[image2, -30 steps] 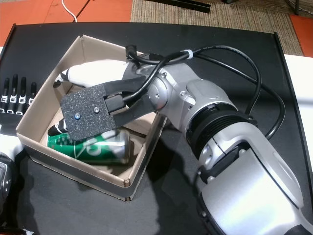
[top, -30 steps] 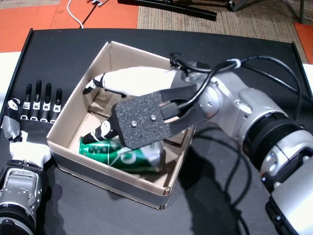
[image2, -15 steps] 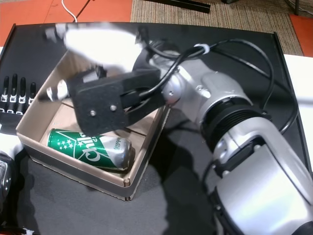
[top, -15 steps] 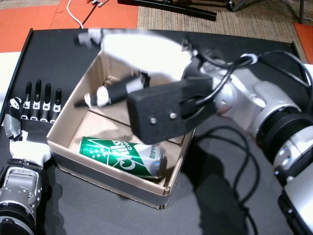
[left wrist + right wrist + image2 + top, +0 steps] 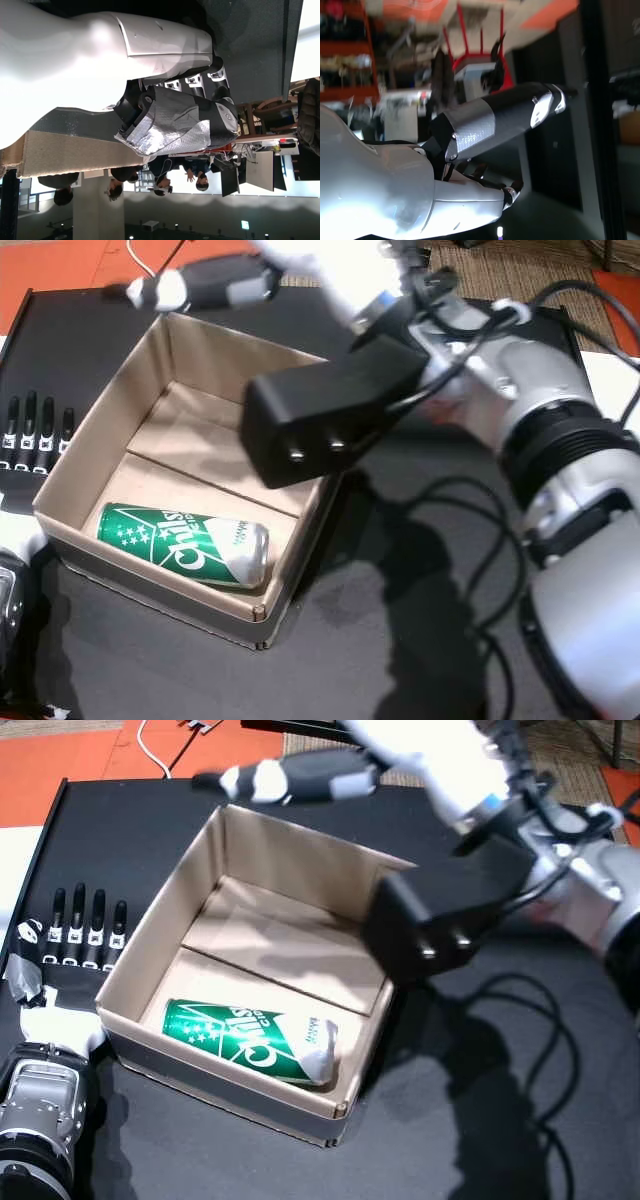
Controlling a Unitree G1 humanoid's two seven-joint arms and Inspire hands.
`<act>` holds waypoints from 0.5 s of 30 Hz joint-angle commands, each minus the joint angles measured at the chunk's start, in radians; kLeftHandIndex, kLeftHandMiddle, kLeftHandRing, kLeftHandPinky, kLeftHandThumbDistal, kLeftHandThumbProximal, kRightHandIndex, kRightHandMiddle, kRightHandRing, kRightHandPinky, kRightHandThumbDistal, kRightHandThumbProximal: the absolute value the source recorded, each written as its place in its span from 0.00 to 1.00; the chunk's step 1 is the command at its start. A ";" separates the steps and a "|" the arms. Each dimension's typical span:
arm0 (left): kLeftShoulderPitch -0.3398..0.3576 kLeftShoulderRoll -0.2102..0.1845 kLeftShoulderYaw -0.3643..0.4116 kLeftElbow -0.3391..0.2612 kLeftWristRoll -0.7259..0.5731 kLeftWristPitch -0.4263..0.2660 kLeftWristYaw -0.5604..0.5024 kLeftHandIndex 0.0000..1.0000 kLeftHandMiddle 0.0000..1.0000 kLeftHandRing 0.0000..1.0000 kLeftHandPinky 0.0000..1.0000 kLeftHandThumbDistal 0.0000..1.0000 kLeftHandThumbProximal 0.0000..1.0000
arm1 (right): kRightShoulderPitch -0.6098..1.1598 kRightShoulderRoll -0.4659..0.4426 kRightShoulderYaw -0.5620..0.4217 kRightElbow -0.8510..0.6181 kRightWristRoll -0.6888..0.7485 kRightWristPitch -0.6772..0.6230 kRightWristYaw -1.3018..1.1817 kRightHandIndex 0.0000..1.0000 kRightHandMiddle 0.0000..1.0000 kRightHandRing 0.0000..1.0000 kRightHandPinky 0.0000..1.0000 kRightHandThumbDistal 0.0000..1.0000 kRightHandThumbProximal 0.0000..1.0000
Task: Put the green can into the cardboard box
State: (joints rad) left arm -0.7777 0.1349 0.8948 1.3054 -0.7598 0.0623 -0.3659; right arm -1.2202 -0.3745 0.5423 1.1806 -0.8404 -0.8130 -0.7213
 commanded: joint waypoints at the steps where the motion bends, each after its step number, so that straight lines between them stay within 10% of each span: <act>1: 0.060 -0.017 -0.001 0.042 0.014 0.014 0.050 0.59 0.57 0.66 0.79 0.00 0.55 | 0.011 -0.050 -0.002 -0.030 -0.012 -0.018 -0.045 0.90 0.87 1.00 1.00 0.99 0.72; 15: 0.061 -0.013 -0.005 0.041 0.018 0.017 0.055 0.61 0.57 0.63 0.80 0.00 0.50 | 0.218 -0.261 -0.181 -0.201 0.071 -0.053 -0.149 0.82 0.89 0.99 0.99 0.95 0.65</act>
State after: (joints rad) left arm -0.7778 0.1404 0.8943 1.3056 -0.7598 0.0643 -0.3618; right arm -1.0329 -0.6088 0.3878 1.0011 -0.7928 -0.8591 -0.8504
